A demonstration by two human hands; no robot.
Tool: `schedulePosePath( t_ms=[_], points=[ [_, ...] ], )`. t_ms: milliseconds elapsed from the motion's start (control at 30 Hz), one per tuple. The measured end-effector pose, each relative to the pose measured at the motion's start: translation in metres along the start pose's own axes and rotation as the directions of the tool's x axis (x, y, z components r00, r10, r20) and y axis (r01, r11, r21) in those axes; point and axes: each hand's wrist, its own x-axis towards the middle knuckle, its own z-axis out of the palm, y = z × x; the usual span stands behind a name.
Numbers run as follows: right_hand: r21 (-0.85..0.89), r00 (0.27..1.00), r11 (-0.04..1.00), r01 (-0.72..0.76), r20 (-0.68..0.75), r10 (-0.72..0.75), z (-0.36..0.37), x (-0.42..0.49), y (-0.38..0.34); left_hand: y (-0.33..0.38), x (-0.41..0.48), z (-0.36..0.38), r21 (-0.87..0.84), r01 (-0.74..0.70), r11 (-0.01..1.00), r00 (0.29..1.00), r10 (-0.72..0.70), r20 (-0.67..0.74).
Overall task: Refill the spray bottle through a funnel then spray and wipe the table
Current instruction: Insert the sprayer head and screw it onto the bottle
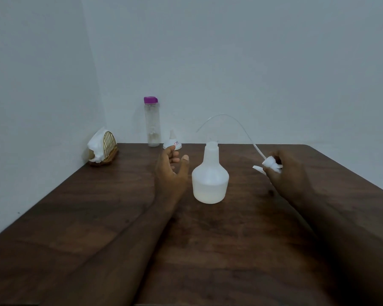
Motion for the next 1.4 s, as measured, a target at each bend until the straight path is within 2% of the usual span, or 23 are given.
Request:
schedulePosePath(
  t_ms=[100, 233, 433, 600, 767, 1200, 1400],
  points=[
    [0.038, 0.999, 0.999, -0.036, -0.038, 0.038, -0.004, -0.002, 0.005, 0.002, -0.001, 0.001, 0.013, -0.02, 1.0, 0.999, 0.019, 0.04],
    [-0.01, 0.999, 1.0, -0.02, -0.04, 0.02, -0.005, -0.003, 0.014, 0.013, -0.007, 0.007, 0.032, -0.072, 0.997, 0.988, 0.067, 0.141],
    [0.028, 0.995, 0.997, -0.065, -0.069, 0.067, -0.01, -0.006, 0.024, 0.023, -0.012, 0.018, 0.089, -0.063, 0.994, 0.968, 0.04, 0.246],
    [0.156, 0.984, 0.974, -0.162, -0.051, 0.172, -0.01, -0.009, 0.029, 0.028, -0.002, 0.029, 0.132, -0.078, 0.988, 0.965, 0.042, 0.258],
    [0.224, 0.974, 0.953, -0.204, -0.048, 0.22, -0.013, -0.009, 0.032, 0.031, 0.003, 0.046, 0.057, -0.054, 0.997, 0.972, 0.04, 0.231],
    [0.064, 0.992, 0.991, -0.117, -0.032, 0.12, -0.016, -0.011, 0.021, 0.013, -0.003, 0.043, 0.017, -0.096, 0.995, 0.975, 0.091, 0.204],
    [-0.106, 0.998, 0.994, 0.011, -0.056, -0.017, -0.013, -0.01, 0.011, 0.012, -0.005, 0.043, 0.047, -0.128, 0.991, 0.966, 0.114, 0.231]
  ],
)
